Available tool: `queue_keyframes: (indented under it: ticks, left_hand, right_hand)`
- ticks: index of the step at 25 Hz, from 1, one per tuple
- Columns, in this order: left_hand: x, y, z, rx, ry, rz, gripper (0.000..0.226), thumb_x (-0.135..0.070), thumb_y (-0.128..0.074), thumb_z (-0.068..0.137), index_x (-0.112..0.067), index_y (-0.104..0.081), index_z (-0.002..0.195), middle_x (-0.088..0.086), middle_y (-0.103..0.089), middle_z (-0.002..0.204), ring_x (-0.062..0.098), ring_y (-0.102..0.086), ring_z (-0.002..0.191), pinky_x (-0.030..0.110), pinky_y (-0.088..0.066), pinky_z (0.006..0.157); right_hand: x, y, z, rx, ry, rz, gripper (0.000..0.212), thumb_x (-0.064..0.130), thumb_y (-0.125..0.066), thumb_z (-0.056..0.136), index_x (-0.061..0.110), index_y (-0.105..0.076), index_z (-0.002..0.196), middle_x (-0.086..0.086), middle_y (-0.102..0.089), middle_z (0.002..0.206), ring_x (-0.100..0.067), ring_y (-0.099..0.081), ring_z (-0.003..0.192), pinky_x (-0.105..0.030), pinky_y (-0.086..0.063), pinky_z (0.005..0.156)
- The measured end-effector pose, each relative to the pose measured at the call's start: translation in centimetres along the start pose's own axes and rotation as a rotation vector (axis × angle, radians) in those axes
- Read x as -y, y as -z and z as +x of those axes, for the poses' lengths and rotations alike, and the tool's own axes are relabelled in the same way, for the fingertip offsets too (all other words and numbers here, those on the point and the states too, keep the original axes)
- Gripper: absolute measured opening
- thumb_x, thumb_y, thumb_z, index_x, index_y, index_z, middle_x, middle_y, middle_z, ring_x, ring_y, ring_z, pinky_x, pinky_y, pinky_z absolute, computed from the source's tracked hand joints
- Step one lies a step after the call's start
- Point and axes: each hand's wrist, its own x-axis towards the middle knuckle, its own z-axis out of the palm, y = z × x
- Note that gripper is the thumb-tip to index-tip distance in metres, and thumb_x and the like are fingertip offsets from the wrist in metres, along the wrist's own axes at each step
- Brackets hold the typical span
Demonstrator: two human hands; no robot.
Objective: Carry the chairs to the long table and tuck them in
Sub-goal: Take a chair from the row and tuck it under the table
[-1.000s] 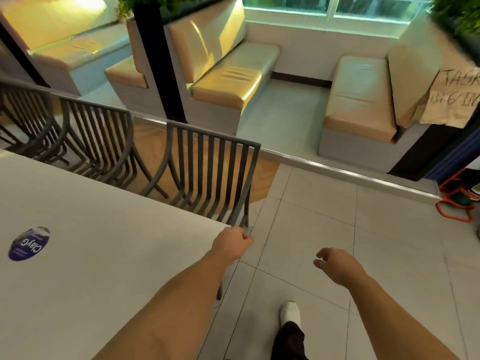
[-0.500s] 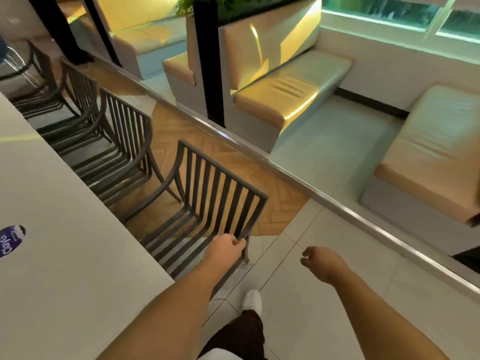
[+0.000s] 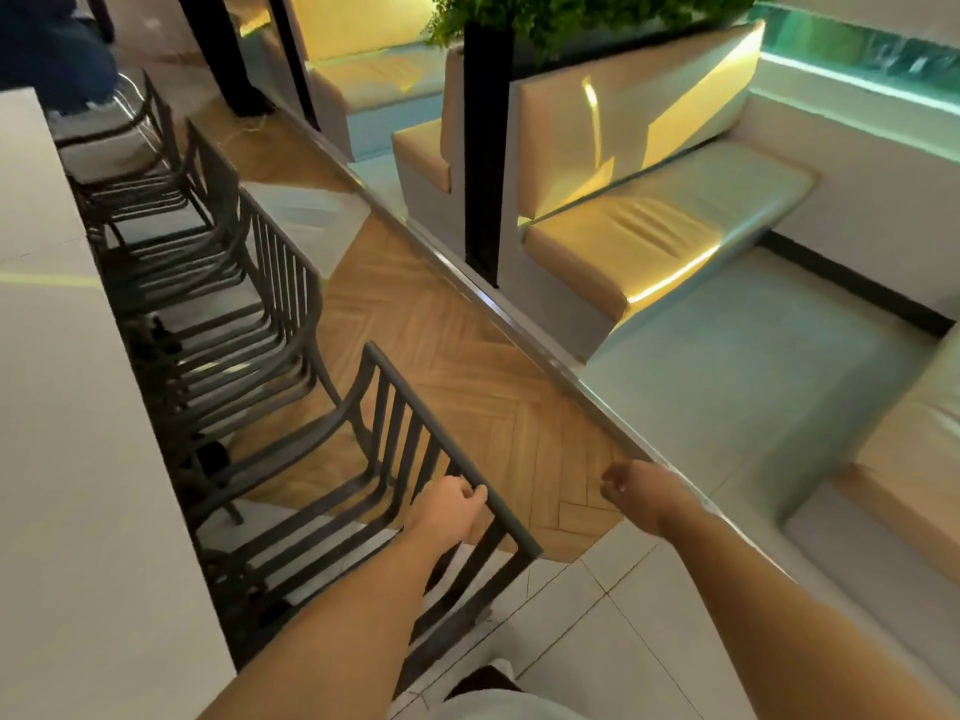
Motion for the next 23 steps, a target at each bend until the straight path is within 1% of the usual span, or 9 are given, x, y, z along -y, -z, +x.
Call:
queue_keyframes:
  ticks: [2,4,8,10,12,15,19,21,23]
  left_hand:
    - [-0.8,0.5,1.9,-0.050,0.063,0.025,0.039,-0.057,-0.047,0.101,-0.026,-0.070,0.096,-0.003,-0.070,0.084,0.014,-0.067,0.078,0.036,-0.061,0.076]
    - [-1.5,0.6,3.8,-0.105,0.141,0.016,0.043,-0.057,-0.045,0.102,-0.023,-0.072,0.102,-0.001,-0.073,0.089,0.018,-0.069,0.084,0.038,-0.061,0.079]
    - [-3.3,0.1,4.9,-0.167,0.307,0.026,0.041,-0.047,-0.035,0.109,-0.025,-0.064,0.128,0.004,-0.067,0.124,0.026,-0.062,0.115,0.041,-0.054,0.095]
    - [-3.9,-1.4,4.9,-0.207,0.455,-0.099,0.051,-0.056,-0.034,0.105,-0.020,-0.067,0.118,0.008,-0.067,0.117,0.028,-0.063,0.107,0.043,-0.054,0.094]
    - [-4.9,-3.4,4.0,-0.289,0.600,-0.240,0.060,-0.066,-0.033,0.100,-0.020,-0.071,0.101,0.006,-0.069,0.100,0.027,-0.065,0.091,0.042,-0.056,0.089]
    - [-7.1,-5.9,2.2,-0.333,0.721,-0.351,0.061,-0.069,-0.031,0.099,-0.022,-0.068,0.086,0.002,-0.069,0.083,0.021,-0.065,0.077,0.038,-0.057,0.079]
    - [-9.1,-7.6,0.3,-0.364,0.832,-0.463,0.062,-0.070,-0.030,0.099,-0.023,-0.070,0.099,0.000,-0.069,0.093,0.021,-0.066,0.087,0.040,-0.056,0.086]
    - [-9.1,-7.8,0.0,-0.402,0.867,-0.534,0.061,-0.071,-0.031,0.098,-0.023,-0.069,0.104,-0.001,-0.069,0.095,0.019,-0.065,0.089,0.040,-0.056,0.087]
    - [-8.3,-8.1,0.1,-0.424,0.899,-0.602,0.060,-0.071,-0.032,0.098,-0.024,-0.067,0.110,-0.001,-0.069,0.099,0.018,-0.065,0.091,0.038,-0.055,0.085]
  right_hand:
    - [0.0,1.5,3.5,0.012,0.051,-0.034,0.037,0.039,-0.054,0.102,0.022,-0.063,0.133,0.000,-0.067,0.129,-0.020,-0.063,0.115,-0.034,-0.049,0.100]
    - [0.0,3.0,7.5,0.043,0.121,-0.052,0.035,0.037,-0.054,0.102,0.022,-0.063,0.132,0.001,-0.067,0.127,-0.019,-0.064,0.114,-0.034,-0.050,0.100]
    - [-0.3,4.8,15.3,0.123,0.282,-0.131,0.031,0.039,-0.055,0.100,0.022,-0.068,0.123,0.003,-0.070,0.111,-0.018,-0.066,0.102,-0.032,-0.053,0.091]
    - [0.0,6.1,18.6,0.169,0.390,-0.184,0.031,0.041,-0.054,0.098,0.025,-0.069,0.120,0.003,-0.072,0.108,-0.020,-0.066,0.100,-0.034,-0.053,0.088]
    - [0.8,7.5,21.3,0.223,0.518,-0.234,0.028,0.040,-0.053,0.097,0.025,-0.070,0.114,0.004,-0.073,0.102,-0.018,-0.067,0.094,-0.036,-0.055,0.085]
    - [2.3,8.5,23.8,0.293,0.639,-0.297,0.030,0.038,-0.052,0.096,0.020,-0.072,0.107,0.002,-0.073,0.092,-0.017,-0.068,0.084,-0.038,-0.058,0.082]
    - [6.0,9.3,25.0,0.368,0.838,-0.367,0.019,0.029,-0.054,0.100,0.026,-0.072,0.107,0.004,-0.073,0.097,-0.013,-0.067,0.083,-0.028,-0.055,0.078]
    - [8.5,9.0,25.1,0.396,0.925,-0.405,0.016,0.030,-0.056,0.100,0.029,-0.072,0.103,0.004,-0.073,0.097,-0.016,-0.068,0.090,-0.029,-0.054,0.081]
    - [11.0,8.1,25.1,0.408,0.982,-0.410,0.016,0.032,-0.059,0.098,0.027,-0.074,0.102,0.002,-0.075,0.099,-0.019,-0.070,0.096,-0.031,-0.054,0.084]
